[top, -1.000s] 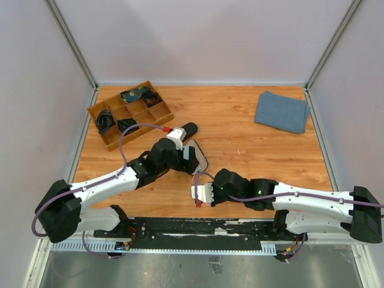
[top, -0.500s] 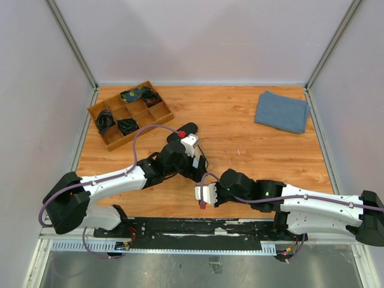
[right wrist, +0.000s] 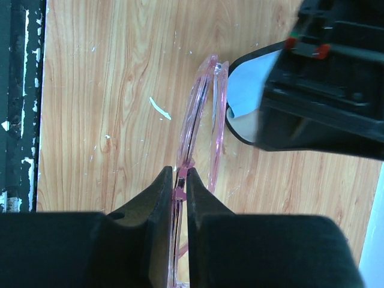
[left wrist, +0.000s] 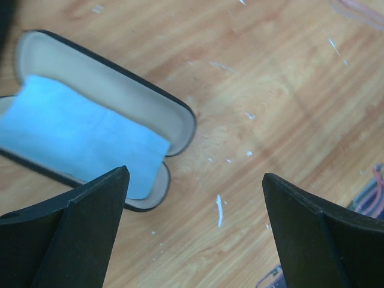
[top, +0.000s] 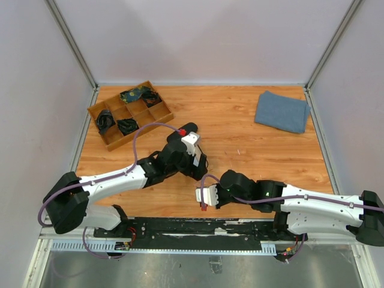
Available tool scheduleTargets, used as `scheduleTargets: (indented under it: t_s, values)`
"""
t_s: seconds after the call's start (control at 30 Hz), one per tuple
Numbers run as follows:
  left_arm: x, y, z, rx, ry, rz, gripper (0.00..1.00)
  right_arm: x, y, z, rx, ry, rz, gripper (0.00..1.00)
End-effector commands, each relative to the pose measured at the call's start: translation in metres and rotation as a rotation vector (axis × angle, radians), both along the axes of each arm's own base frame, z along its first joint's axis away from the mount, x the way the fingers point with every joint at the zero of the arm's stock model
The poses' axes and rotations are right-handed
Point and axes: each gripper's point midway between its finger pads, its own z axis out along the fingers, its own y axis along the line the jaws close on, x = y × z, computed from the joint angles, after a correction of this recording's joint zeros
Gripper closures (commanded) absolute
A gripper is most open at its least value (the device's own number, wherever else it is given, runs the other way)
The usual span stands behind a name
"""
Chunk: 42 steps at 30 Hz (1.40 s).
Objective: Organize the sunglasses
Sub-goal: Fold the sunglasses.
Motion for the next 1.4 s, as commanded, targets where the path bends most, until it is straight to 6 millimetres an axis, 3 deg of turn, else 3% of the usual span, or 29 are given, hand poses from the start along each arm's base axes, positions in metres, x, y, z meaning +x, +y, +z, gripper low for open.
scheduleTargets:
  t_s: [0.0, 0.13, 0.23, 0.57, 0.83, 1.03, 1.37]
  values:
    - [0.039, 0.023, 0.052, -0.015, -0.148, 0.251, 0.00, -0.012, 0.001, -0.004, -0.014, 0.003, 0.066, 0.99]
    - [0.052, 0.027, 0.086, -0.048, -0.227, 0.291, 0.00, -0.019, 0.003, -0.008, -0.025, 0.007, 0.114, 0.99]
    - [0.062, 0.018, 0.095, -0.042, -0.232, 0.253, 0.00, -0.027, 0.005, -0.012, -0.029, 0.015, 0.168, 0.99]
    - [0.066, -0.030, 0.074, -0.029, -0.151, 0.066, 0.00, -0.045, 0.013, -0.014, -0.053, 0.012, 0.296, 0.99]
    - [0.057, -0.049, 0.071, -0.046, -0.138, -0.048, 0.00, -0.052, 0.016, -0.006, -0.031, 0.016, 0.338, 0.99]
    - [0.043, -0.069, 0.055, -0.007, -0.097, -0.139, 0.00, -0.049, 0.017, -0.002, -0.027, 0.006, 0.331, 0.99]
    - [0.021, -0.064, 0.027, 0.052, -0.022, -0.166, 0.00, -0.038, 0.015, 0.007, -0.018, -0.030, 0.265, 0.99]
